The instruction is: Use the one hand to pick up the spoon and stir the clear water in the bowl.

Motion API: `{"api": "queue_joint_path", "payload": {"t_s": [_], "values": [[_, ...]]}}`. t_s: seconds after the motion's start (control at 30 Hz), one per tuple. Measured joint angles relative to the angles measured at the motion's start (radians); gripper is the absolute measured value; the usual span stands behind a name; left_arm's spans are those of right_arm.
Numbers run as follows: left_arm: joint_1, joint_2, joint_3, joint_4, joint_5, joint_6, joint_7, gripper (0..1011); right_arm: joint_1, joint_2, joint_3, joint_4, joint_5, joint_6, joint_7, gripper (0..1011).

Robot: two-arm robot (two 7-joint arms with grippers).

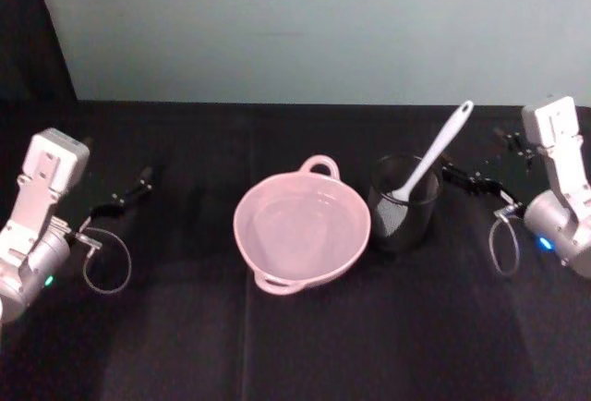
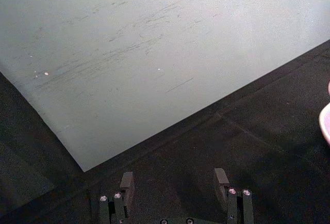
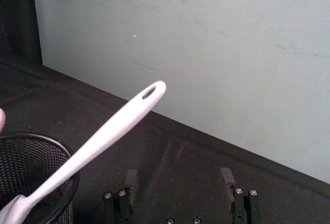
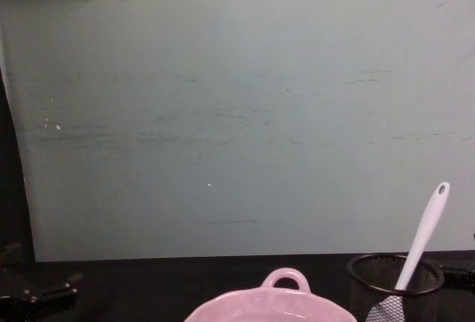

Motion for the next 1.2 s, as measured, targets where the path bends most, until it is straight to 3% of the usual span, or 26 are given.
{"api": "queue_joint_path", "payload": {"t_s": [0.1,1.2], "values": [[0.000,0.000,0.000,0.000,0.000,0.000,0.000,1011,0.003,-0.017,0.001,0.025,-0.014,-0.003,-0.005,1002],[0.000,0.000,0.000,0.000,0.000,0.000,0.000,1011,0.001,-0.013,0.003,0.017,-0.007,-0.003,-0.004,1002]]}}
